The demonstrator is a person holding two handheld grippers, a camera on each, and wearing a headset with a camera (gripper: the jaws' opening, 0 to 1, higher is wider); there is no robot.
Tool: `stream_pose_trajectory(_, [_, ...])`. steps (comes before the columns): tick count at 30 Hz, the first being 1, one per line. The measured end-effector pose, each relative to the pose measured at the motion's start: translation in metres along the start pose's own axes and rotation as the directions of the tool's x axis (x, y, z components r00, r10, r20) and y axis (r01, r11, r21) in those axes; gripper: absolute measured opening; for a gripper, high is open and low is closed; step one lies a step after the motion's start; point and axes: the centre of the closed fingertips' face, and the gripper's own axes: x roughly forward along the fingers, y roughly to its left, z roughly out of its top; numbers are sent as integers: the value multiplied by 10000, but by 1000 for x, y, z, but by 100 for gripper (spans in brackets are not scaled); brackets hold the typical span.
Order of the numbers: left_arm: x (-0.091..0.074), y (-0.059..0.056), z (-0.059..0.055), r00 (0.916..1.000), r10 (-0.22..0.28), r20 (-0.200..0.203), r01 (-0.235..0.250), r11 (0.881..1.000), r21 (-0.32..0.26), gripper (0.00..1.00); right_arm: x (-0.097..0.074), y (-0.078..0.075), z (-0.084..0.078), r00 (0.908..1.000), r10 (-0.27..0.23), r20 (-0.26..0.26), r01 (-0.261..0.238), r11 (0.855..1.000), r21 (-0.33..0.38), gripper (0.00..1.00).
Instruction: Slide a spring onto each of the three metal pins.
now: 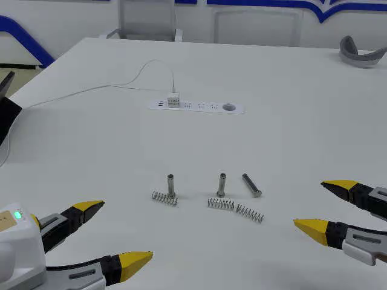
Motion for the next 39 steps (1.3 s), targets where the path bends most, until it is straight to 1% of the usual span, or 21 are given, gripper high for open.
stream_pose_trajectory(25, [0,3,-1,10000,3,11,-3,10000,1,79,2,-5,-3,9996,-182,-217,183,9998,47,52])
stream_pose_trajectory(35, [0,2,0,10000,-7,-5,7,10000,62,79,10,-13,-1,9988,-272,-402,272,9996,-6,50])
stream_pose_trajectory(39, [0,1,0,10000,-3,-18,3,10000,69,79,16,-21,1,9981,-343,-518,343,9994,-12,49])
